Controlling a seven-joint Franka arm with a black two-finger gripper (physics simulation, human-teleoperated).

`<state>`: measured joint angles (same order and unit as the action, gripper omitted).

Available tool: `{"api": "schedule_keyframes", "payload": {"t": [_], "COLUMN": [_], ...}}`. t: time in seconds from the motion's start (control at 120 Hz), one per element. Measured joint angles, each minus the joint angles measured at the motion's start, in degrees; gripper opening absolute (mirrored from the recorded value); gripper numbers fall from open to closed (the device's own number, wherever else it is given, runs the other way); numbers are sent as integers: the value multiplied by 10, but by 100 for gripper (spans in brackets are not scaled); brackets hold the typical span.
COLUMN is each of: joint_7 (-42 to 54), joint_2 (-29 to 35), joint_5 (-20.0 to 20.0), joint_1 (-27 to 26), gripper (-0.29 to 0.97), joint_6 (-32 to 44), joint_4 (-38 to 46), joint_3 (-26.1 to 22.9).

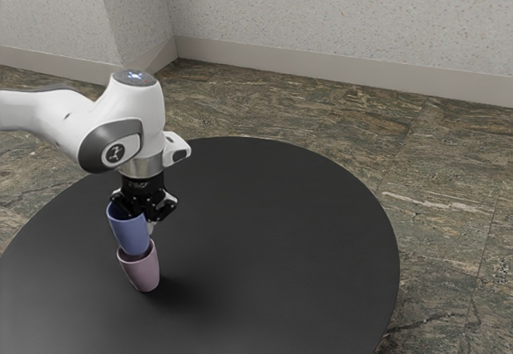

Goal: Place the left cup onto the right cup

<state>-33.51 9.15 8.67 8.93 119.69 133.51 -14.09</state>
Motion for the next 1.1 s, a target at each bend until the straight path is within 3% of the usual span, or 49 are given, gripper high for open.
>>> {"api": "schedule_keyframes", "payload": {"t": [0.592, 0.867, 1.1], "joint_7": [-6, -1, 2], "joint_2": [-4, -4, -4], "joint_5": [-3, -7, -8], "joint_1": [0, 0, 0], "gripper": [-9, 39, 58], "joint_6": [17, 19, 20], "joint_4": [12, 15, 15], "joint_3": [2, 4, 5]}}
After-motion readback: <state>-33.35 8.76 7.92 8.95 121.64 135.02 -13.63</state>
